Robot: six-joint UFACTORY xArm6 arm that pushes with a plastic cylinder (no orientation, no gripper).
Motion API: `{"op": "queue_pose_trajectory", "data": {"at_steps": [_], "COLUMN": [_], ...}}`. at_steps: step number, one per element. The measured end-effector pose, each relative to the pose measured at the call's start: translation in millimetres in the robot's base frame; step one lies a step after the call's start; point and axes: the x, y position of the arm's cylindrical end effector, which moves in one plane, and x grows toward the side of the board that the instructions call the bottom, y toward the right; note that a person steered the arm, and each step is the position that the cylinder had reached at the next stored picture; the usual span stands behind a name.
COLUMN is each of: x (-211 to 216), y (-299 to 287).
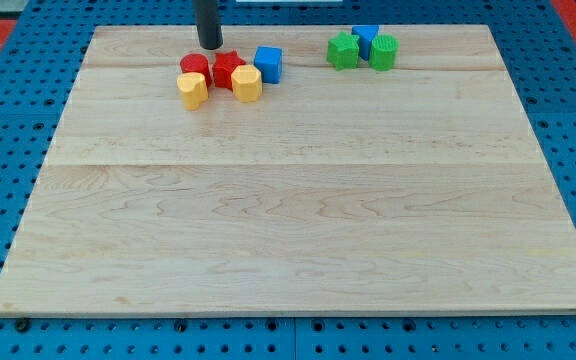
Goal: Separate the red star and the yellow hexagon
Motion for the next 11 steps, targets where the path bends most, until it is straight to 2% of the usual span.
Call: {"op": "queue_pose_trajectory", "data": {"at_steps": [2, 4, 5, 9, 10, 11], "x": [21, 89, 99, 92, 91, 139], "y": [-1, 76, 90, 88, 103, 129]}}
